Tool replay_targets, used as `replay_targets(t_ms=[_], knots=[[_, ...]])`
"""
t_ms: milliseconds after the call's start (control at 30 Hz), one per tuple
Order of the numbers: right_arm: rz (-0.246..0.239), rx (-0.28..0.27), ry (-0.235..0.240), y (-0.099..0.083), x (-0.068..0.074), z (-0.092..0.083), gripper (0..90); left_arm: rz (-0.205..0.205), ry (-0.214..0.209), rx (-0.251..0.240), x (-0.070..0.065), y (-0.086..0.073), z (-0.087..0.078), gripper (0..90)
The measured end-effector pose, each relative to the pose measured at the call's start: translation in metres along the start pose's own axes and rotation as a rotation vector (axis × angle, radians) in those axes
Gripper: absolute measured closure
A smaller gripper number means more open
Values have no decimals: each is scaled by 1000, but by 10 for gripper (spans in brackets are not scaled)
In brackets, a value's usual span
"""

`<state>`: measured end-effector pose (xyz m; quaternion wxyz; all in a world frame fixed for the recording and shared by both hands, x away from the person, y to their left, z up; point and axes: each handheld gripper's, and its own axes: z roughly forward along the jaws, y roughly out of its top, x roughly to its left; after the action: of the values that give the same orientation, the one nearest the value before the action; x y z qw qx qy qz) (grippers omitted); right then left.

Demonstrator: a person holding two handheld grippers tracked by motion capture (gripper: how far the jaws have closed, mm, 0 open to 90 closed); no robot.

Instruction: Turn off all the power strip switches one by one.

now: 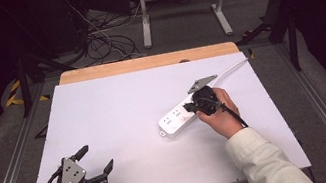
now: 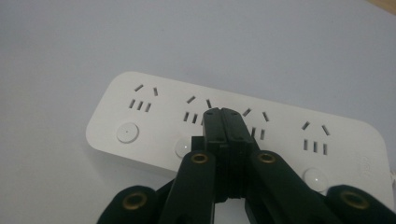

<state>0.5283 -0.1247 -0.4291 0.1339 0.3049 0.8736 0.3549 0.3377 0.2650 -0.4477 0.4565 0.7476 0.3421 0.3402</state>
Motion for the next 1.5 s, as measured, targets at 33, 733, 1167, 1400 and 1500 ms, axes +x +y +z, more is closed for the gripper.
replay_targets(t_ms=[33, 733, 1167, 1400, 1500], knots=[[2, 2, 5, 0, -1, 1, 900, 0, -1, 0, 0, 0, 0, 157], [-30, 74, 69, 0, 7, 20, 900, 0, 0, 0, 0, 0, 0, 157], [-7, 85, 70, -2, 8, 24, 900, -8, -4, 0, -1, 0, 0, 157], [10, 74, 86, -4, 6, 24, 900, -7, -5, 0, -1, 0, 0, 157], [-8, 75, 70, -3, 9, 24, 900, -5, -5, 2, -1, 0, 0, 157]])
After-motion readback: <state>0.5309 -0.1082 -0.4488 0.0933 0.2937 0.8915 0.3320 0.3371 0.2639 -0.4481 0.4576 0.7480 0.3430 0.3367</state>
